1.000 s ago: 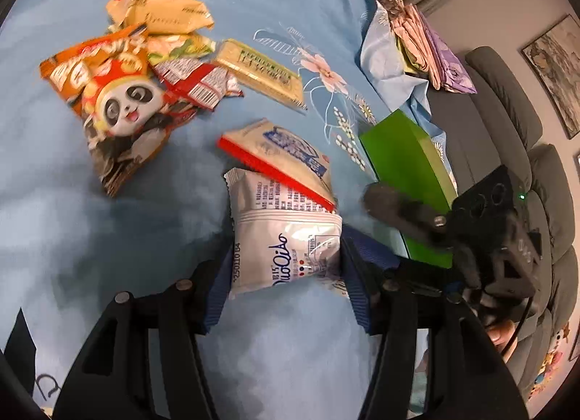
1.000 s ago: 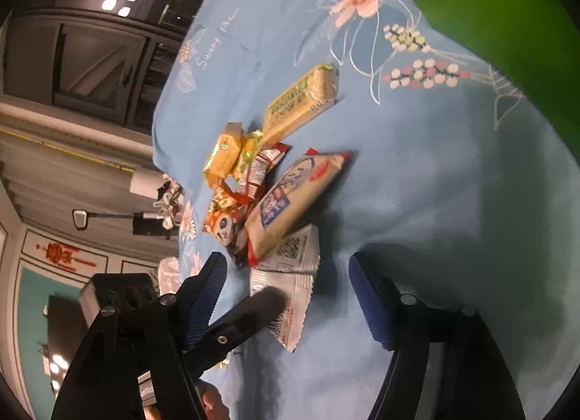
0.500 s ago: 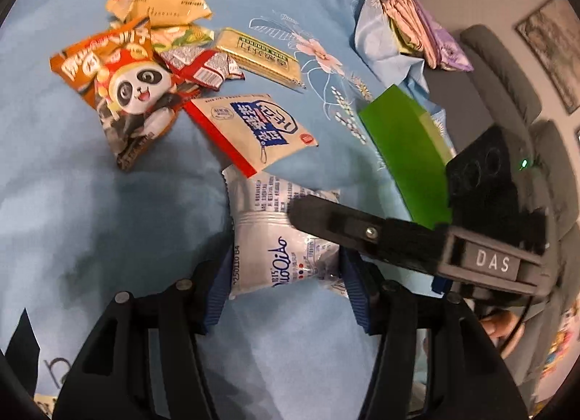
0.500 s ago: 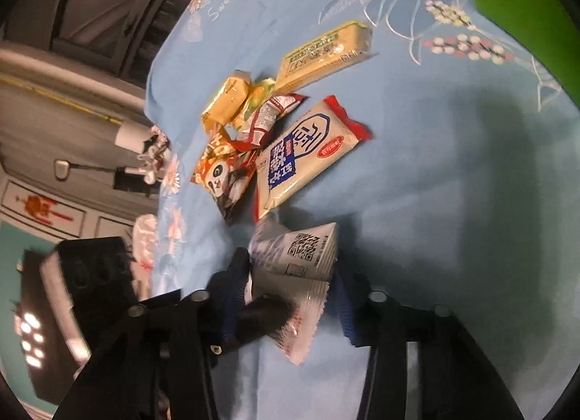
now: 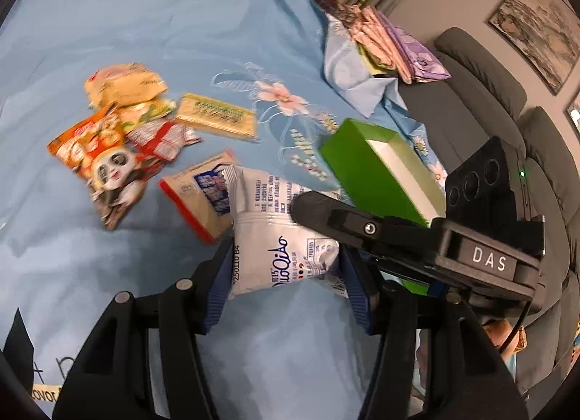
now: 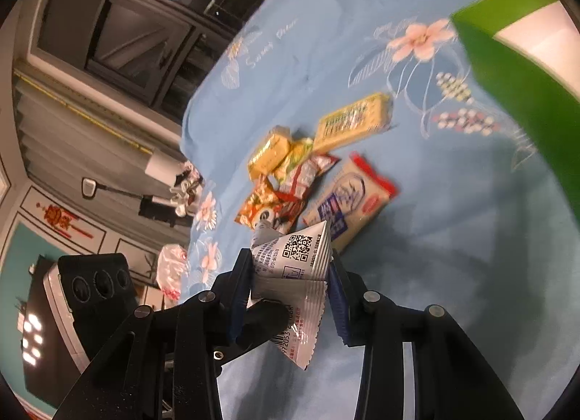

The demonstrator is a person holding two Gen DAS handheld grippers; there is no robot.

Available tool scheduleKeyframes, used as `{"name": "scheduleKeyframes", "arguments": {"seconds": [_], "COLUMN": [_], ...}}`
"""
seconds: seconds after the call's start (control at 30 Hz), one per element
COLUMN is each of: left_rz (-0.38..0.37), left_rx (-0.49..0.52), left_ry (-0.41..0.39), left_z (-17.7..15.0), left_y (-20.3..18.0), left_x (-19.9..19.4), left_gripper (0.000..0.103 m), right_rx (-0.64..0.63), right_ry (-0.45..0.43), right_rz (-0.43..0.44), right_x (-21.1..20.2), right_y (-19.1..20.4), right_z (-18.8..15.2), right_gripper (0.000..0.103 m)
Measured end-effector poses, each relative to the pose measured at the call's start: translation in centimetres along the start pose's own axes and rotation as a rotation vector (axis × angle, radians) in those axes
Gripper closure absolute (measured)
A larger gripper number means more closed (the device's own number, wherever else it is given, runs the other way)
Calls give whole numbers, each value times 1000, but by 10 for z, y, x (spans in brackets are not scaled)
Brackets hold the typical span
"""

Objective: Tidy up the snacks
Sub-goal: 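Carry the white sachet into the green box and open the right gripper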

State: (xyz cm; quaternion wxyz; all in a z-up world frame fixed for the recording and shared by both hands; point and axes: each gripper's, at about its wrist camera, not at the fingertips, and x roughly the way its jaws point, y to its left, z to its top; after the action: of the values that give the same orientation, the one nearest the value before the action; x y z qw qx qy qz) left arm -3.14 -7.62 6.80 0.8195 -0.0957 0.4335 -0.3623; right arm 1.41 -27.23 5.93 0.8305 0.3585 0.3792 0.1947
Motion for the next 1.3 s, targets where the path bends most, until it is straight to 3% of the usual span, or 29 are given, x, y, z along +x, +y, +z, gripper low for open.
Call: {"name": "scheduleKeyframes", "arguments": {"seconds": [0.4,0.73,1.03,1.17,1.3], "left_rz": [-140,-211,-224,-175,-142], "left_rx": [125,284,300,319,334], "left_ry": [-16,56,117,119,99], "left_z": [10,14,10,5,4], "left_y": [-91,-169,-183,-187,-188], "left_x": [33,87,121,123,119], "left_gripper": [47,47,46,42,20], "right_rx": [-8,88,157,154,158], "right_ry": [-204,-375,-380,-364,-377], "right_rz": [-64,-176,-280,-348,-335], "right_x": [-101,-171,-186,-182,-185], "right_y": [-23,-69,-98,-97,-97], "right_z": [10,6,9,10,8], "right_gripper": [62,62,61,61,51]}}
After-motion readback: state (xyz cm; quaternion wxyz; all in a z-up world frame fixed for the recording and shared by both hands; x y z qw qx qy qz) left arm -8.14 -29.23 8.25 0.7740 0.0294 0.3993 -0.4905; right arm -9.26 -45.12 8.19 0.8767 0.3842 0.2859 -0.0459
